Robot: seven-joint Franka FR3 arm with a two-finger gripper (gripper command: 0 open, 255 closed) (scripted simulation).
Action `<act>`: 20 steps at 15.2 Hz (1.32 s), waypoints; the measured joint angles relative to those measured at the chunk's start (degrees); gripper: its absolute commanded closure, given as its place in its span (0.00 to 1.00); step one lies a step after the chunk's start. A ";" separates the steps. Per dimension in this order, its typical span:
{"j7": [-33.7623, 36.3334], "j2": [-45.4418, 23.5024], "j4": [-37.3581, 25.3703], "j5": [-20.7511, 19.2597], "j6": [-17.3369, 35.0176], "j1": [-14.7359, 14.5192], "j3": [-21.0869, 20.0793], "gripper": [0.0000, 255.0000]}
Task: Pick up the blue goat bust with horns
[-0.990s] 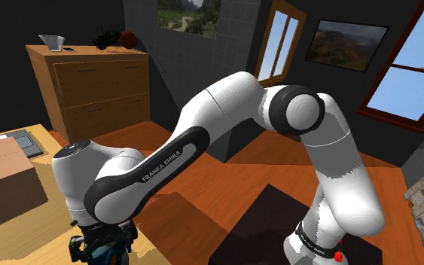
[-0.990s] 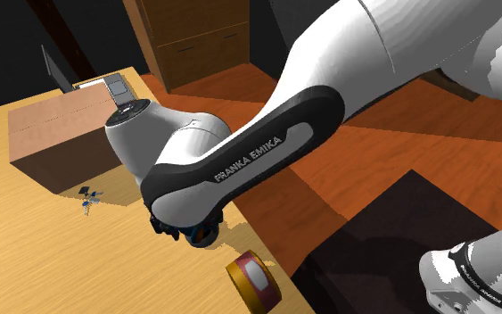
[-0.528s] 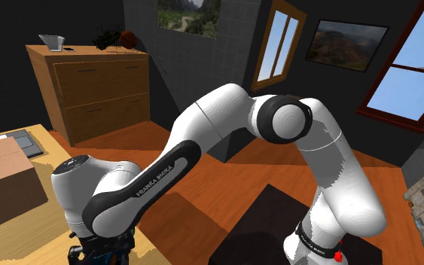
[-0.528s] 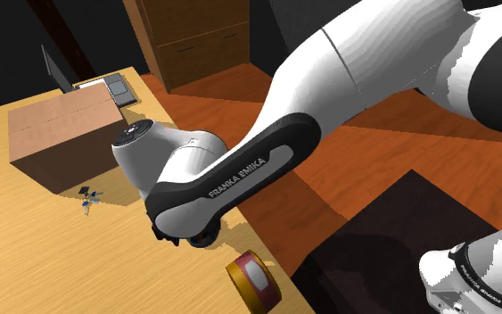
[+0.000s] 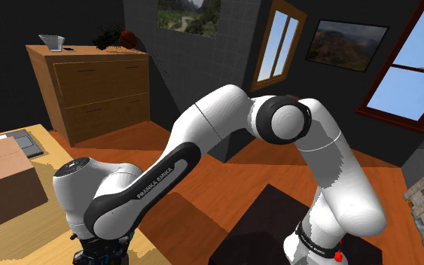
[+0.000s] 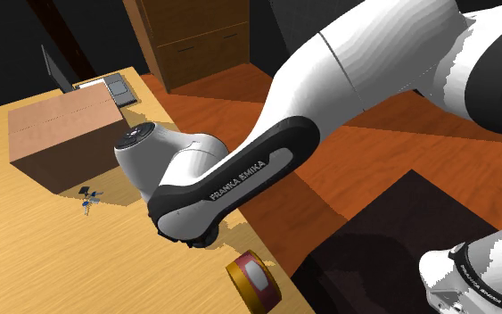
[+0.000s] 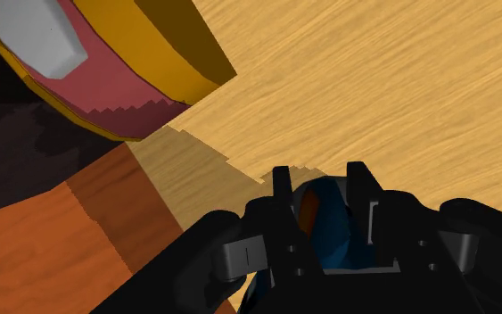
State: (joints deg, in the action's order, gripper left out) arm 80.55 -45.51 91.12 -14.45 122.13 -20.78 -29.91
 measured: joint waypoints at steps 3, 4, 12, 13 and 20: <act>-0.05 0.01 0.00 0.01 -0.02 0.04 -0.01 1.00; 0.00 -0.04 -0.11 0.00 -0.09 -0.03 0.01 1.00; -0.20 3.18 -0.10 1.23 -3.29 0.87 -1.08 1.00; -0.14 3.79 0.03 1.46 -3.73 0.97 -1.31 1.00; -0.47 6.40 -1.09 2.67 -7.35 1.57 -2.32 1.00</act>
